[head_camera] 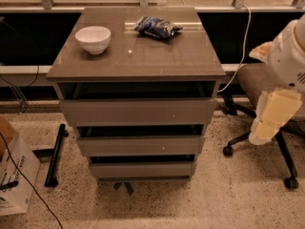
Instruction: Open middle drawer
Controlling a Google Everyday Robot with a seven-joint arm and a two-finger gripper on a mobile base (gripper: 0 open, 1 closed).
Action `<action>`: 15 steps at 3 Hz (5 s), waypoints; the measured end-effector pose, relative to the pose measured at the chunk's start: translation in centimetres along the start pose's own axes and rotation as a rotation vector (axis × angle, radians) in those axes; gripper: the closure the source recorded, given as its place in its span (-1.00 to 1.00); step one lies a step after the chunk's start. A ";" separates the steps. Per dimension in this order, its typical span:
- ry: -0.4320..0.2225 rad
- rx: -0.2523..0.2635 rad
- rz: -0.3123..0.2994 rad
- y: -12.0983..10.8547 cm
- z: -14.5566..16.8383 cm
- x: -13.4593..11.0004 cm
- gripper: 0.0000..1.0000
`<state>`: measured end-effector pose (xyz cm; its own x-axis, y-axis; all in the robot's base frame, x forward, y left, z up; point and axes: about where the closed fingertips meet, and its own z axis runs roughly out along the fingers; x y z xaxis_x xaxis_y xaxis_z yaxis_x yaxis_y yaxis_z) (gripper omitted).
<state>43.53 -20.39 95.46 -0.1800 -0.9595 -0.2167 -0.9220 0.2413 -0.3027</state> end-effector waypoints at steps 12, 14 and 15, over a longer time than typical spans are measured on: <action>-0.250 -0.148 0.197 0.8 45.5 2.3 -1.00; -0.254 -0.194 0.203 0.2 51.4 1.4 -1.00; -0.260 -0.208 0.201 -0.9 54.0 0.4 -1.00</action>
Offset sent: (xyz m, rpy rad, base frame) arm 0.0492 0.0328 -0.1418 -0.0005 -0.0024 0.0477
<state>62.77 -13.14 45.57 -0.2956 -0.8211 -0.4883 -0.9319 0.3604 -0.0419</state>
